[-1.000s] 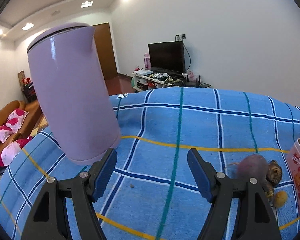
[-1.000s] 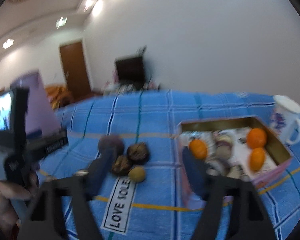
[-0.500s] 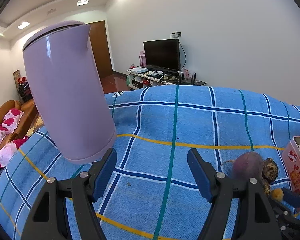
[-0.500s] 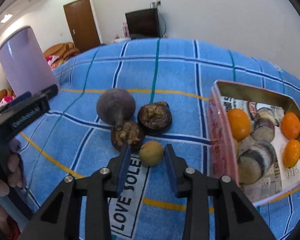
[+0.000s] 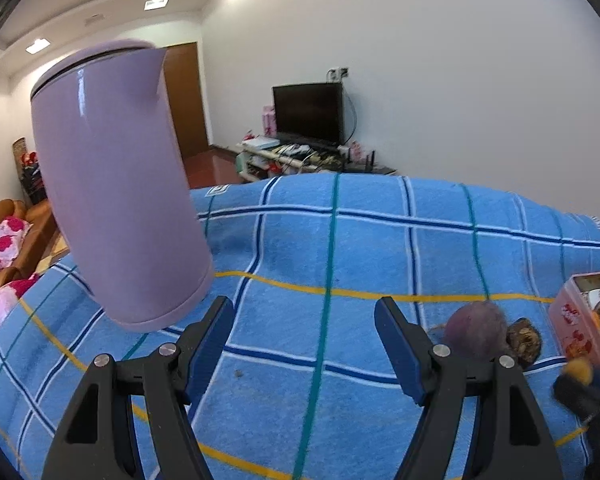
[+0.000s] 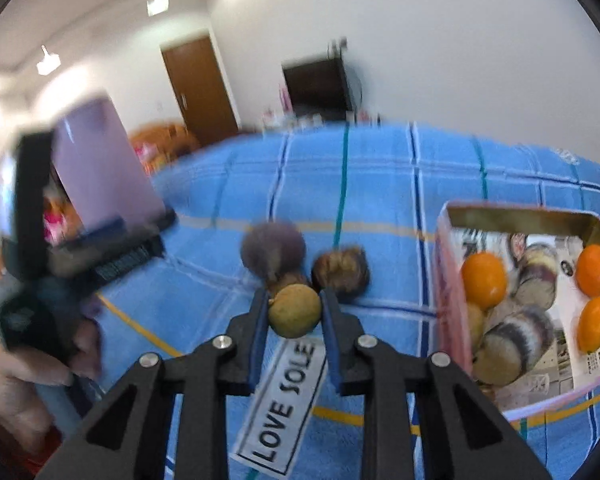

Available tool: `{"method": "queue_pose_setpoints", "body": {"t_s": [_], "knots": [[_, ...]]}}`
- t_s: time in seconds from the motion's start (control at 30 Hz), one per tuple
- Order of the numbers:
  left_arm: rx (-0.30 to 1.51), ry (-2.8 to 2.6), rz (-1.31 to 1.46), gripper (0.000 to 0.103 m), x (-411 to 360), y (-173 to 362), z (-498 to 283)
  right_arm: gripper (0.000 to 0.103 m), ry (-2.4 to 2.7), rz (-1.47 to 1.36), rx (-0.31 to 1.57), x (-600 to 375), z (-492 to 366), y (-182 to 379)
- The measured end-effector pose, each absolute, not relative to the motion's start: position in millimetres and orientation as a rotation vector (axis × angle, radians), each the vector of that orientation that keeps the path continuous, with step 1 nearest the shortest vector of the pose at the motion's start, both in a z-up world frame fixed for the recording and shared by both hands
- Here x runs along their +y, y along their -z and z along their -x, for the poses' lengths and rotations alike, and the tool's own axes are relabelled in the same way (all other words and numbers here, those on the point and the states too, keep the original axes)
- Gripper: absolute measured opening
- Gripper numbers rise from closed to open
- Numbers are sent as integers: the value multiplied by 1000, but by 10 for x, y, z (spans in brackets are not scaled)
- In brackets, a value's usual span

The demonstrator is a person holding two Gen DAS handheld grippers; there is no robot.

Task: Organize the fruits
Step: 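Grasp the small yellow-green round fruit with the right tool, then grasp the purple mangosteen-like fruit with the left tool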

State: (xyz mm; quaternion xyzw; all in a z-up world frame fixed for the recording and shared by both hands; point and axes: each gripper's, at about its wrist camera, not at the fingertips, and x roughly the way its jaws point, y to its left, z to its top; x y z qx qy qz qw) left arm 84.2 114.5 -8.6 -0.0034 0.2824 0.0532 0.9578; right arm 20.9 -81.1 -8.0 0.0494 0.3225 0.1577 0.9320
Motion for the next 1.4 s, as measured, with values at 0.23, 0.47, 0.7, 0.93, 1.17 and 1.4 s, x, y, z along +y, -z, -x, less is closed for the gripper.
{"method": "queue_pose_setpoints", "body": {"t_s": [0.23,0.47,0.7,0.93,1.17,1.4], "knots": [[549,52,36,74,923,76,-796,28,-246,-131,454,-1033,-31,-261],[664,107,2,74,474,58,-1043,28,-214,-90,387,-1094,26,-396],[785,104,5,74,214,310,-1350,28,-192,-125,393,-1256,2,-399],[830,171,146,54,438,387,-1434,28,-180,-128,417,-1288,-61,-350],[679,16,158,54,686,180,-1194,29,-197,-138,392,-1305,-35,-349],[502,-41,104,54,646,-74,-774,28,-233,-170,368,-1320,-10,-349]]}}
